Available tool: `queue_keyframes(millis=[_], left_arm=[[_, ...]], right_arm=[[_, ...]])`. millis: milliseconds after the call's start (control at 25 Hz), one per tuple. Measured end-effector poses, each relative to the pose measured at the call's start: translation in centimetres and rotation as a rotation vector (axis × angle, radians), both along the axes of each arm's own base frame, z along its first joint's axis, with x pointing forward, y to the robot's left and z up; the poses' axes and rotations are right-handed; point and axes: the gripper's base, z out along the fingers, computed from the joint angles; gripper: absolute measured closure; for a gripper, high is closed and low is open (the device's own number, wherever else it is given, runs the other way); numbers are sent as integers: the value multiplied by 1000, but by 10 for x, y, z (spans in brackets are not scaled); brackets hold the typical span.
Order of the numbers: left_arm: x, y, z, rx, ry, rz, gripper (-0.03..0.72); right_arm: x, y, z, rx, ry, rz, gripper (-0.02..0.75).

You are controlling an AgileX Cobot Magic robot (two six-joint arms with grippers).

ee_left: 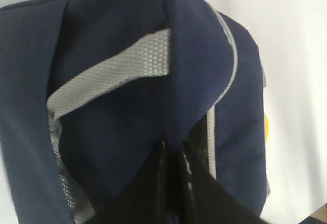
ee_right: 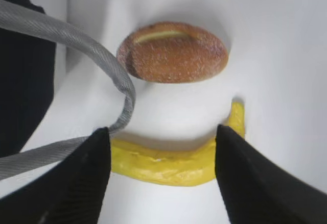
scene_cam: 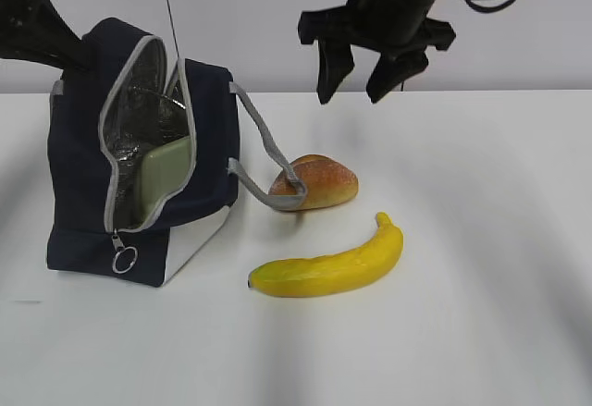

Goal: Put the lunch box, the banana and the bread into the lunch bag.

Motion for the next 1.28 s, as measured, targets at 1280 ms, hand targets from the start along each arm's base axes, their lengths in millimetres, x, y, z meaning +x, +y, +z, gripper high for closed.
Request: queue_keyframes(millis=[1280], left_arm=[[-2,0,0,-2,14,-11,701]], right_arm=[[-70,-23,-115,44,357,-439,236]])
